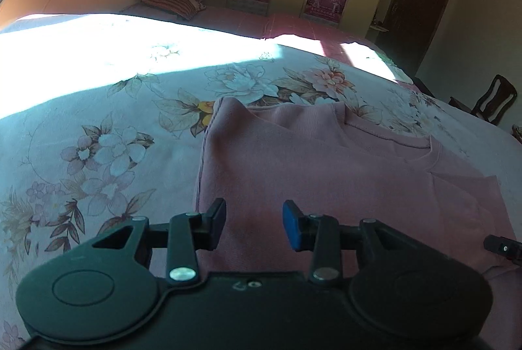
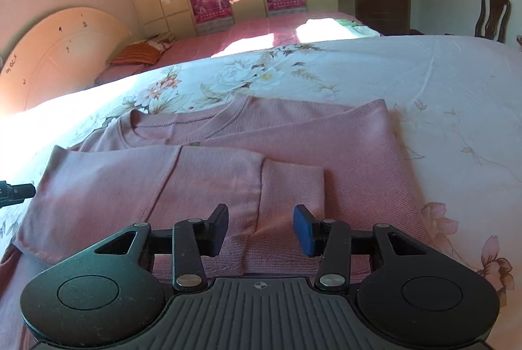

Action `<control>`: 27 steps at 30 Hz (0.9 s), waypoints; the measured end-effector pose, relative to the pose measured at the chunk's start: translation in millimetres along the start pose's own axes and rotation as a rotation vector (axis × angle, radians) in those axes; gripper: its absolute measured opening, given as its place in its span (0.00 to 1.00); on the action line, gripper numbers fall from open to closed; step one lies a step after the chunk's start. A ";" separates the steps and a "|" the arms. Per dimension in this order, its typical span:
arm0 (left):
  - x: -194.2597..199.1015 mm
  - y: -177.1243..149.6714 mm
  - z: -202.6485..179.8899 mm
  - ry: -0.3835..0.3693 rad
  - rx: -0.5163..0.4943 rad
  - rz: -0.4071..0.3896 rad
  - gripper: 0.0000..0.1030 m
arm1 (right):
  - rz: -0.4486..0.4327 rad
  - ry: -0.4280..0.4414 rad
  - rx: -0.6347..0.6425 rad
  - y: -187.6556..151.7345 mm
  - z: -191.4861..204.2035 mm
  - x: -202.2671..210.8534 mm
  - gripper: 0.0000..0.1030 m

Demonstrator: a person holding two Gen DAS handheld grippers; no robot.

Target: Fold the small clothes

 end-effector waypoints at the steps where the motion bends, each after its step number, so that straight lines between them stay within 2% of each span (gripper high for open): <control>1: -0.6 -9.2 -1.1 0.001 -0.012 0.020 0.39 | 0.011 0.002 0.007 -2.4 1.5 -0.7 0.44; 3: -5.7 -27.0 3.7 0.034 -0.029 0.046 0.37 | 0.056 -0.030 0.061 -10.7 2.4 -7.4 0.43; 4: -3.4 -29.9 5.9 0.029 -0.033 0.021 0.38 | 0.060 -0.035 0.080 -12.7 1.7 -8.4 0.43; 6: -1.1 -29.1 6.7 0.043 -0.047 0.020 0.36 | 0.071 -0.033 0.080 -12.7 -0.7 -6.2 0.43; 9: 9.5 -24.5 8.0 0.063 0.005 0.031 0.34 | 0.068 -0.030 0.059 -11.7 -0.9 6.4 0.44; 11: 24.3 -24.2 0.1 0.043 0.003 0.015 0.38 | 0.060 0.009 0.057 -14.3 6.0 22.2 0.44; 14: 42.0 -32.6 -22.3 -0.016 -0.028 0.037 0.39 | 0.070 0.078 0.071 -26.2 23.8 38.1 0.44; 19: 56.7 -74.5 -63.1 -0.086 -0.071 0.101 0.39 | 0.110 0.166 0.163 -55.7 62.6 47.6 0.44; 21: 57.6 -93.5 -68.7 -0.067 -0.102 0.119 0.39 | 0.128 0.169 0.229 -70.8 71.4 48.1 0.44; 23: 65.1 -104.6 -68.1 -0.035 -0.136 0.086 0.40 | 0.156 0.160 0.267 -84.4 67.6 47.7 0.44; 27: 85.7 -120.8 -53.2 0.032 -0.138 0.075 0.42 | 0.138 0.146 0.344 -102.1 47.0 63.8 0.43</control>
Point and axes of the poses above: each gripper's, at about its wrist camera, not at the fingertips, and x roughly against the way its jaws point, z to its left, y to its top, the point moved 4 cm from there along -x, roughly the way its jaws point, and after that the axes turned 4 degrees about -z, right-handed, at the moved point
